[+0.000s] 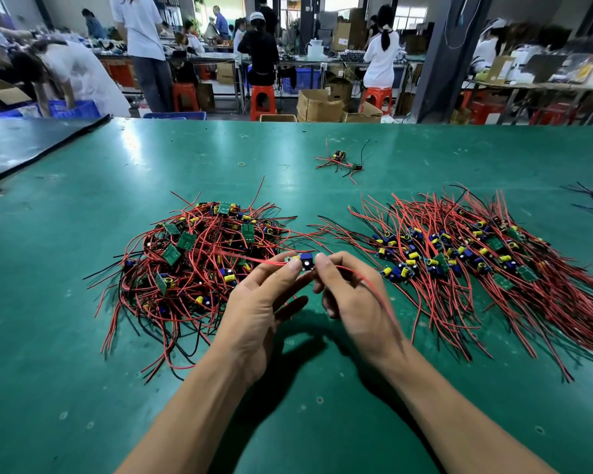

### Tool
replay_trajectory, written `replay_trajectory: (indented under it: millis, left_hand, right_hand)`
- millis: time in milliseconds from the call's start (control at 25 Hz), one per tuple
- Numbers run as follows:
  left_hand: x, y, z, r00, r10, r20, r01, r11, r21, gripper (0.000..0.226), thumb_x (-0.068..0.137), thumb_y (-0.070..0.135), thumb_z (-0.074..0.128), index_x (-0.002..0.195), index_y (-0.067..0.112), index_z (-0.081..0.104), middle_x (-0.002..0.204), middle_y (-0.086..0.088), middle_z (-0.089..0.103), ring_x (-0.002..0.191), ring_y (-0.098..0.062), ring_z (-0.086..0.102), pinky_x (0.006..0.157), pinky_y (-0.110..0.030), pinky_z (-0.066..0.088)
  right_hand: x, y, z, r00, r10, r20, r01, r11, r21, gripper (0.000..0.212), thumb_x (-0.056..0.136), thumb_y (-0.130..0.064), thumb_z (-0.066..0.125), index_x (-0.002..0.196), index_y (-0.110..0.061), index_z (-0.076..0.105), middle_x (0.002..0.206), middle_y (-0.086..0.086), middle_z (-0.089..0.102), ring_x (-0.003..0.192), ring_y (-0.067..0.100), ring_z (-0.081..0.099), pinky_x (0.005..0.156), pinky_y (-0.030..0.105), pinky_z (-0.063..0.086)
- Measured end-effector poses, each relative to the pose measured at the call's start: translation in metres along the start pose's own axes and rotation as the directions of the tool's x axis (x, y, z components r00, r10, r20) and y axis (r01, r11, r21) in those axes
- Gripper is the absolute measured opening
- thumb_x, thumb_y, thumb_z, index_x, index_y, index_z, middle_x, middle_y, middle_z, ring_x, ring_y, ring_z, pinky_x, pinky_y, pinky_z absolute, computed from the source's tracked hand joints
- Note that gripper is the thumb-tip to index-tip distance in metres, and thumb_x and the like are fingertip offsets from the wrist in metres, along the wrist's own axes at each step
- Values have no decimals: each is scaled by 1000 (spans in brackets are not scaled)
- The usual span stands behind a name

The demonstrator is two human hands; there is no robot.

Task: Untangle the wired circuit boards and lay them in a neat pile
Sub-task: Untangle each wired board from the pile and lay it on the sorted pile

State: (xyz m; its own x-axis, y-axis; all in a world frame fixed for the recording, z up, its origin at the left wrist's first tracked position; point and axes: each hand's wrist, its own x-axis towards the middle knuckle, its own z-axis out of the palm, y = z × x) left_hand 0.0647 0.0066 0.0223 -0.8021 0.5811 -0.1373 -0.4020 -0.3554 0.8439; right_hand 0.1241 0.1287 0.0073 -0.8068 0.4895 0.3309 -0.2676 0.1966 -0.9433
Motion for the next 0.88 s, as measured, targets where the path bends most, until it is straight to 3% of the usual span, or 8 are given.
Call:
replay_trajectory:
  millis: [40,120,240,320,400,560,720,880]
  left_hand:
    - [0,0,-1,1000,8,12,-8,1000,2,35,62,27,79,97,22,74,106,-3,75,95,-13,71,84,-32,52]
    - [1,0,-2,998,9,55,-10,1000,16,35,56,23,81,90,26,77,108,-2,74,95,-14,70,77,-29,55]
    - [2,-2,-3,995,-67,78,67,998,2,28,63,15,75,91,18,73,96,-6,74,74,-15,70,60,-22,54]
    - [-1,0,-1,978,-182,99,181,983,19,18,73,25,70,88,14,71,77,-5,71,56,-12,62,53,-20,50]
    - [-4,4,0,954,-265,138,254,963,91,26,81,38,66,73,15,75,67,-1,67,50,-10,58,49,-19,48]
    - [-6,2,1,947,-272,173,258,961,101,37,75,39,71,91,7,76,81,-10,71,62,-19,69,51,-26,55]
    - [-4,-4,-1,962,-220,158,214,975,58,22,73,27,76,88,11,76,91,-16,74,70,-21,72,68,-33,60]
    - [-4,-6,-2,966,-223,132,206,969,136,21,76,20,73,92,6,72,92,-20,73,71,-26,72,66,-32,59]
  right_hand:
    - [2,-5,-1,991,126,44,-132,974,183,24,92,-36,66,73,-23,65,66,-5,59,47,8,44,45,20,33]
    - [5,-14,-9,933,320,163,-359,825,436,20,84,-37,69,72,-21,64,68,-1,58,46,8,42,46,18,30]
    - [5,-20,-20,846,428,318,-533,657,534,18,77,-33,70,73,-18,62,68,-2,57,48,6,48,55,20,29]
    - [2,-21,-21,809,425,406,-584,662,469,17,76,-30,73,68,-19,63,66,-2,55,50,7,49,55,22,29]
    - [0,-21,-22,783,439,441,-605,704,373,17,74,-30,77,68,-21,65,68,1,57,58,13,50,58,27,33]
    - [0,-20,-23,767,435,471,-606,732,311,15,76,-36,74,71,-23,67,65,-3,58,52,10,54,56,25,46]
    - [3,-14,-21,782,467,413,-586,776,232,22,79,-41,77,82,-24,65,78,2,62,64,17,60,61,30,49]
    - [5,-12,-25,830,461,314,-526,834,165,5,85,-22,73,86,-18,75,78,7,69,63,16,65,53,25,52]
